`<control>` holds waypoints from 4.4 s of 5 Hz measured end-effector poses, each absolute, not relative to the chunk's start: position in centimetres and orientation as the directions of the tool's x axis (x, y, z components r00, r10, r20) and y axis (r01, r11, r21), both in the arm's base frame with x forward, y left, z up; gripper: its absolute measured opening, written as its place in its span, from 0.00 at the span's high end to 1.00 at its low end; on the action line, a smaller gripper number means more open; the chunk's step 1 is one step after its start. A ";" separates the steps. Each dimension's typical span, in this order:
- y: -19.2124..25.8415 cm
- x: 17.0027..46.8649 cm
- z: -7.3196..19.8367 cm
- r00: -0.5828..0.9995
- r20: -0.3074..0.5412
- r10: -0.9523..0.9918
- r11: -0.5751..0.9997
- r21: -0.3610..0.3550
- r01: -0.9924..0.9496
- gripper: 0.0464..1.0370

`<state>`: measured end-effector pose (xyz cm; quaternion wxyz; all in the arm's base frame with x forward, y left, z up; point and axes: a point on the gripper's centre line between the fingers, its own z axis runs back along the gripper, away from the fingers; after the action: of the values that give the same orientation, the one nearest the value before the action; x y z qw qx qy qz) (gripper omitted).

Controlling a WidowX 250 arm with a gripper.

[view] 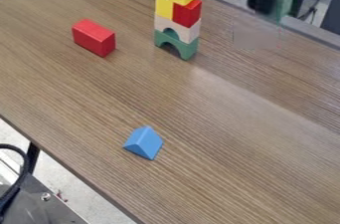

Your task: Put the green cube on top of yellow block

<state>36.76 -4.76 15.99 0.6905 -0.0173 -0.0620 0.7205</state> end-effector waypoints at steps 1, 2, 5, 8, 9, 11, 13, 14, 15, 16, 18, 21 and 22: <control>-2.7 39.7 17.0 -0.115 0.199 0.973 -0.103 -0.070 -0.992 0.45; -1.1 41.0 18.1 -0.165 0.245 0.955 -0.160 -0.038 -0.986 0.45; 3.9 40.9 18.2 -0.193 0.128 0.973 -0.204 0.080 -0.976 0.45; 4.4 37.5 19.0 -0.023 0.094 0.995 -0.031 0.080 -0.996 0.45; 4.7 37.1 19.4 -0.015 0.115 0.993 -0.021 0.052 -0.998 0.45; 6.4 36.8 19.0 -0.042 0.156 0.987 -0.053 0.065 -0.996 0.45; 7.2 36.3 18.1 -0.044 0.156 0.987 -0.059 0.095 -0.994 0.45; 7.3 36.1 17.5 -0.040 0.162 0.986 -0.057 0.107 -0.993 0.45; 7.4 36.0 17.1 -0.037 0.168 0.985 -0.057 0.115 -0.992 0.45; 7.5 36.1 16.9 -0.036 0.172 0.984 -0.057 0.117 -0.992 0.45; 7.7 36.1 16.6 -0.039 0.168 0.985 -0.061 0.126 -0.990 0.45; 7.8 36.4 15.3 -0.040 0.156 0.987 -0.064 0.156 -0.986 0.45; 7.8 36.4 15.4 -0.043 0.155 0.987 -0.067 0.153 -0.986 0.45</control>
<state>36.44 7.80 15.38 0.6830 0.1097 0.0025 0.7222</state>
